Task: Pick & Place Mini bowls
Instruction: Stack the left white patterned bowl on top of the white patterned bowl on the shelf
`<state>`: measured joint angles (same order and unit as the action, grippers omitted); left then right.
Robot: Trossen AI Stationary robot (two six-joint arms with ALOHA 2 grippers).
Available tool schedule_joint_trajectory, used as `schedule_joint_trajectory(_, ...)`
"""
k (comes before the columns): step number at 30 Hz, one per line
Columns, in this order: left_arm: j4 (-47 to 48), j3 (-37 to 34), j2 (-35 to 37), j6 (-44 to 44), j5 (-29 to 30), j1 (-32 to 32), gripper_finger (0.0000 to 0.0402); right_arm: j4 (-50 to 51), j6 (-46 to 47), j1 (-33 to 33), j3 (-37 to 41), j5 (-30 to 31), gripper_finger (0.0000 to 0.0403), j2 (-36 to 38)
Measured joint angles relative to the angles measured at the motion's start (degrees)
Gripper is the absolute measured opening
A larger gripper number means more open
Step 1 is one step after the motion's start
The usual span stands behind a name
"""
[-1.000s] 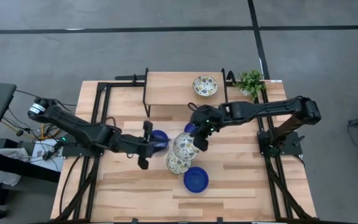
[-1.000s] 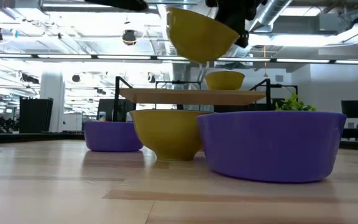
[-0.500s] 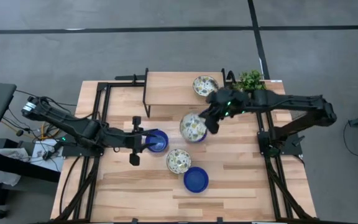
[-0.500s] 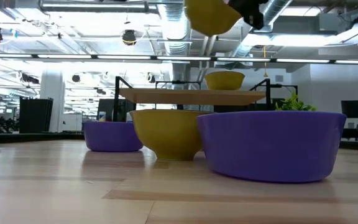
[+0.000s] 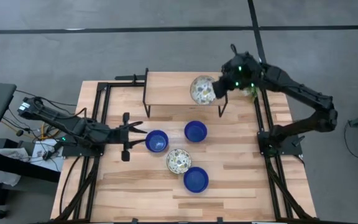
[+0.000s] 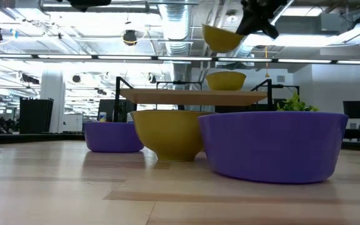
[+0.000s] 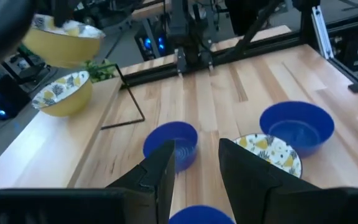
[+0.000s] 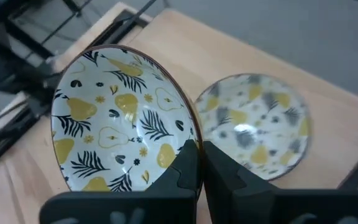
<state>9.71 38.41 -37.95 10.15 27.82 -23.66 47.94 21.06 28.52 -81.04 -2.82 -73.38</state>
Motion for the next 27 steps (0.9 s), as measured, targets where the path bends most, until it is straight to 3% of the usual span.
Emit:
schedule_joint_trajectory(12, -3.4, -5.4, 1.0, -0.8, 0.0, 0.0, 0.0123, 6.5, -0.2, 15.3, -7.4, -11.3, 0.0, -13.3)
schedule_joint_trajectory(27, -5.8, -7.9, 0.8, -1.5, 0.0, 0.0, 0.0123, 11.7, -1.0, 18.2, -7.8, -14.4, 0.0, -17.5)
